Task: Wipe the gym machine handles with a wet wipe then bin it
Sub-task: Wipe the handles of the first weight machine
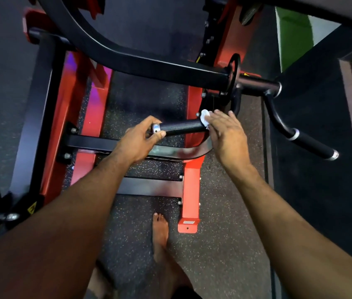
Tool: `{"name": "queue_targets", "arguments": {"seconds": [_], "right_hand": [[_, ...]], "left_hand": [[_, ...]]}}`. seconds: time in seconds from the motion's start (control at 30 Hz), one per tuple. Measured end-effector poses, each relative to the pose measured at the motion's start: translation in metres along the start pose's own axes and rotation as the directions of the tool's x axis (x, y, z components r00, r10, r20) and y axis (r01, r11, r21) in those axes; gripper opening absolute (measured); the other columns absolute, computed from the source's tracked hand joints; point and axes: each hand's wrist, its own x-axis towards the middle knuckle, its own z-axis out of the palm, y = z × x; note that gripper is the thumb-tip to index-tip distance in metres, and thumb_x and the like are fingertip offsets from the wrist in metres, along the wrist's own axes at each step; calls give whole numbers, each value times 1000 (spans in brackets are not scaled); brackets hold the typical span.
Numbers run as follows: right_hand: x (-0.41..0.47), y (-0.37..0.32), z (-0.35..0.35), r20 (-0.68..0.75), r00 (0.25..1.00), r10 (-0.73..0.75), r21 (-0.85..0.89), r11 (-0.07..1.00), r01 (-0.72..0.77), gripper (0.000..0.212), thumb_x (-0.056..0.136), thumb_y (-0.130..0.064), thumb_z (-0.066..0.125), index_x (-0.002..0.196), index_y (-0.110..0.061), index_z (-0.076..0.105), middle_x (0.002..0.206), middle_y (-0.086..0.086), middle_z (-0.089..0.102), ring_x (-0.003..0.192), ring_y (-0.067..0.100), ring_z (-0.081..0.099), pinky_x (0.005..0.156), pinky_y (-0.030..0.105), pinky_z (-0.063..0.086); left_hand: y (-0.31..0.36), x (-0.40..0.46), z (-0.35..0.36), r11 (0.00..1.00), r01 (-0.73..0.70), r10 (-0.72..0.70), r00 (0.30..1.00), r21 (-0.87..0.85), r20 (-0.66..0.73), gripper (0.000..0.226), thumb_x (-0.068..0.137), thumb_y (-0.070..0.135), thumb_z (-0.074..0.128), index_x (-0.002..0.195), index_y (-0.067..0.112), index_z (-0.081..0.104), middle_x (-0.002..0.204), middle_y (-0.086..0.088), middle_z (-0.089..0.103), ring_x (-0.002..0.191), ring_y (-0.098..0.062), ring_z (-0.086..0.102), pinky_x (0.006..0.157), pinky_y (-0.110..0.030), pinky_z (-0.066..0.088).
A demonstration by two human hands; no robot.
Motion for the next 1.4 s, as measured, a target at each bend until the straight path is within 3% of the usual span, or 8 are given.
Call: {"name": "queue_targets", "arguments": {"seconds": [0.33, 0.43, 0.53, 0.6, 0.77, 0.83, 1.07, 1.4], "right_hand": [[5, -79, 52, -63, 969, -240, 203, 947, 248, 37, 81, 7, 70, 117, -3, 72, 123, 12, 71, 118, 25, 65, 116, 46, 35], [-22, -74, 26, -150, 961, 231, 515, 848, -123, 29, 91, 3, 63, 117, -3, 72, 114, 6, 74, 104, 7, 67, 105, 33, 49], [-38, -58, 22, 54, 401, 915, 875, 150, -461, 20, 94, -2, 63, 111, -3, 74, 97, 3, 75, 81, 1, 68, 77, 20, 57], [-34, -41, 34, 392, 157, 907, 880, -320, -351, 20, 95, -1, 61, 110, -3, 73, 104, 16, 74, 76, 18, 68, 65, 27, 60], [13, -33, 42, 695, 253, 673, 693, -721, 10, 34, 95, 9, 35, 90, -7, 64, 78, 7, 69, 58, 12, 66, 57, 21, 57], [22, -50, 43, 727, 266, 633, 656, -755, 0, 33, 93, 8, 35, 83, -11, 59, 61, 2, 61, 48, 10, 58, 50, 20, 51], [18, -59, 51, 751, 339, 567, 614, -788, -44, 31, 95, 1, 33, 97, -7, 63, 99, 16, 67, 89, 27, 63, 85, 33, 49], [29, -98, 47, 735, 500, 458, 492, -868, 72, 88, 95, -74, 16, 115, -6, 68, 101, 18, 66, 98, 32, 61, 105, 42, 42]], "left_hand": [[-4, 7, -18, 979, -90, 67, 989, 181, 130, 36, 104, 45, 52, 139, 41, 50, 121, 8, 67, 109, -19, 63, 97, -36, 50], [-1, 7, -20, 977, -97, 69, 986, 190, 150, 34, 104, 47, 51, 137, 38, 52, 116, 4, 65, 107, -22, 61, 92, -35, 48], [0, 8, -22, 976, -78, 45, 986, 205, 163, 37, 105, 46, 49, 140, 35, 51, 124, -3, 64, 111, -26, 59, 93, -36, 45], [3, 8, -21, 972, -75, 39, 986, 221, 159, 37, 105, 45, 49, 140, 34, 50, 125, -4, 64, 111, -26, 59, 93, -36, 44], [4, 8, -24, 967, -61, 16, 984, 247, 179, 37, 104, 48, 49, 139, 36, 49, 117, 0, 63, 110, -27, 59, 97, -42, 49], [6, 7, -23, 965, -63, 15, 982, 253, 187, 37, 105, 48, 49, 140, 35, 49, 115, 1, 62, 108, -27, 59, 97, -43, 49], [1, 10, -22, 969, -74, 29, 981, 234, 194, 32, 104, 47, 49, 134, 36, 51, 110, -1, 66, 100, -26, 62, 91, -41, 51], [1, 10, -20, 976, -65, 26, 982, 208, 186, 27, 104, 43, 52, 131, 39, 52, 108, -2, 69, 93, -24, 65, 88, -42, 55]]}}
